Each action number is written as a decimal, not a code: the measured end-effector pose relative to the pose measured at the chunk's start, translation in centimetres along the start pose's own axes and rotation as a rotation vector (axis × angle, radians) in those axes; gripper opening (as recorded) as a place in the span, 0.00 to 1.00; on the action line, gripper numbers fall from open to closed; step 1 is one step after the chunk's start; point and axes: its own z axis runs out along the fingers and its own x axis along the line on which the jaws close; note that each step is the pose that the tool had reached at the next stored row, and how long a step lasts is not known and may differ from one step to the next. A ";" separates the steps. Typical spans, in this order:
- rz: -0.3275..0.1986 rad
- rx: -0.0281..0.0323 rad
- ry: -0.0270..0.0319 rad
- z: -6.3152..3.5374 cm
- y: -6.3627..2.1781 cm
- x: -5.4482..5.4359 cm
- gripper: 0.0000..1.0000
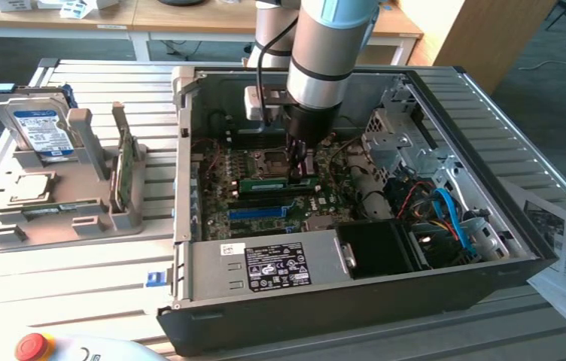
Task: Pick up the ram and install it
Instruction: 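Insert the ram into the slot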
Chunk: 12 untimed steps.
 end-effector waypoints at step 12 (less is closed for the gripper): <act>0.001 0.0002 -0.0003 0.01 -0.08 0.0 0.12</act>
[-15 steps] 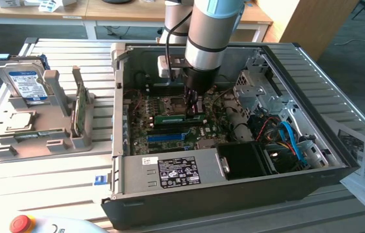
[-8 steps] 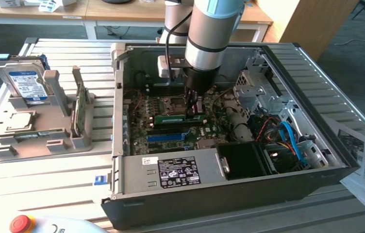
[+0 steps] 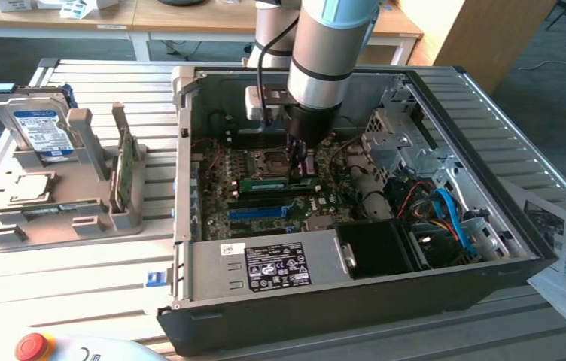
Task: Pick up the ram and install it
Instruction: 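Insert the ram into the slot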
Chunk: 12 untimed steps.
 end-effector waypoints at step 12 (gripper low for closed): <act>0.000 0.0000 -0.0001 0.15 -0.02 0.0 0.12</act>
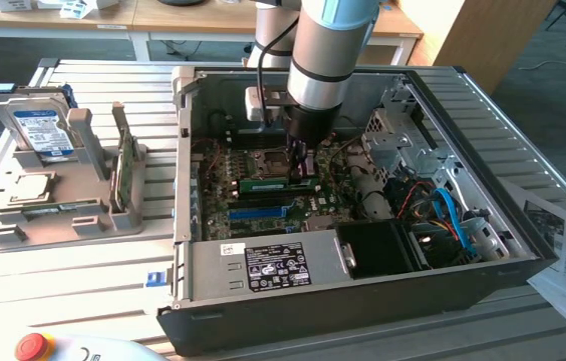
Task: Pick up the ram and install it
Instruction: 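Insert the ram into the slot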
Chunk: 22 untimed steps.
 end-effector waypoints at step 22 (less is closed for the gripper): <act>0.000 0.0000 0.0000 0.00 0.08 -0.1 0.12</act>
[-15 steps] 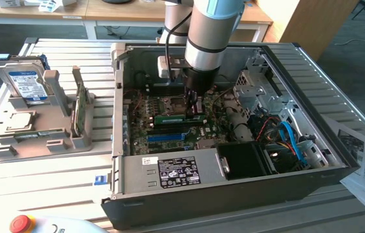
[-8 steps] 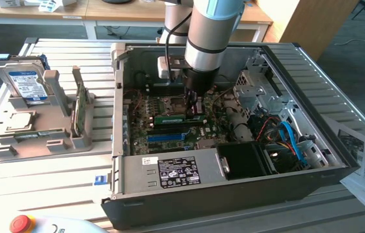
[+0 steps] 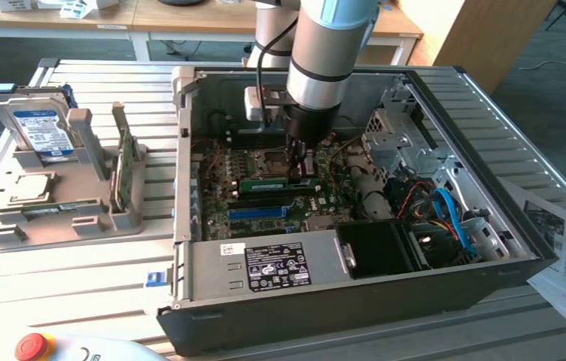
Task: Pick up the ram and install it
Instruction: 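Insert the ram into the slot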
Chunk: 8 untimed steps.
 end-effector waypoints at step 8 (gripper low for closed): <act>-0.003 -0.0002 0.0002 -0.01 0.00 0.0 0.12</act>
